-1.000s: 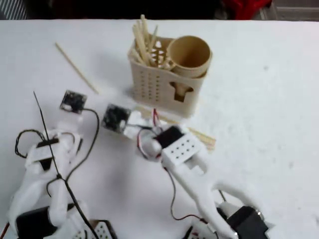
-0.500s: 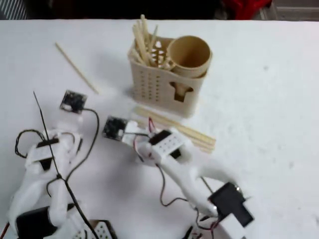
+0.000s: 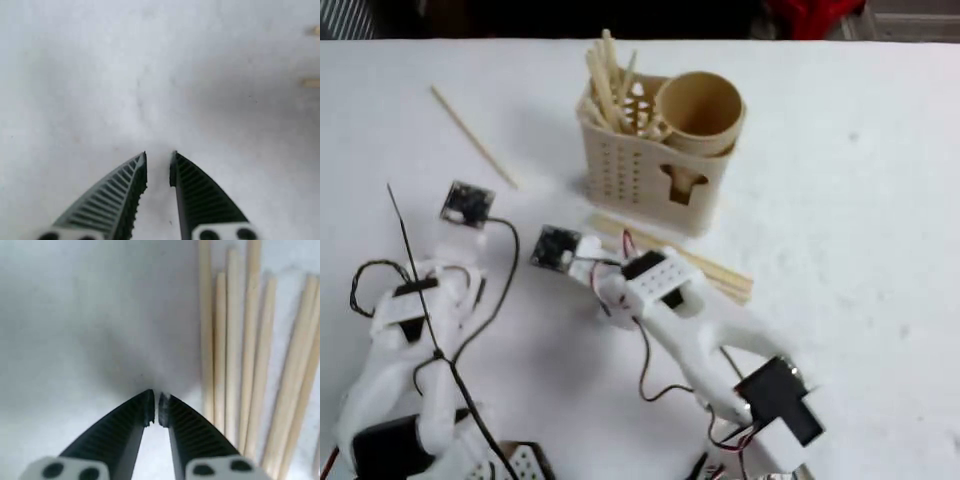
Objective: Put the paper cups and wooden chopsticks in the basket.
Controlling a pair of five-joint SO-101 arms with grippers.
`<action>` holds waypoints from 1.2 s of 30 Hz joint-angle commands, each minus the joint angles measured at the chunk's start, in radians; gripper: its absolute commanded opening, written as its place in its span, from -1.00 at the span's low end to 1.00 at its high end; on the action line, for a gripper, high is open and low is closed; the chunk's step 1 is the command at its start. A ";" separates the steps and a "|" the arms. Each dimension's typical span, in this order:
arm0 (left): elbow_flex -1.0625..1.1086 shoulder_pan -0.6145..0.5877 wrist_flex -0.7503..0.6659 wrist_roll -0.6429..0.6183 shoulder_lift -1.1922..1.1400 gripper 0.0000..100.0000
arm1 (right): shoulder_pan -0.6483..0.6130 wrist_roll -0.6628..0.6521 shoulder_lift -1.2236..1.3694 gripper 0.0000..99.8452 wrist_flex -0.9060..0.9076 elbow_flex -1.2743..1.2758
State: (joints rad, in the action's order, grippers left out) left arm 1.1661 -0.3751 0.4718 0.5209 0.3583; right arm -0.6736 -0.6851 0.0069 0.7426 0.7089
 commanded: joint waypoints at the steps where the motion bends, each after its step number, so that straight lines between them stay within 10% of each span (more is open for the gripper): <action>1: 0.002 0.015 -0.015 0.011 0.031 -0.80 | -0.015 0.037 -0.091 -0.95 0.059 -0.015; 14: 0.002 0.015 -0.015 0.011 0.031 -0.80 | 0.085 0.063 -0.064 -0.73 -0.062 -0.015; 36: 0.002 0.015 -0.015 0.009 0.031 -0.80 | 0.004 0.072 -0.065 -0.96 0.085 -0.038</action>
State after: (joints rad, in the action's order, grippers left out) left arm 1.1661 -0.3751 0.4718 0.5209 0.3583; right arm -0.6598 -0.6252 -0.0330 0.8239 0.6889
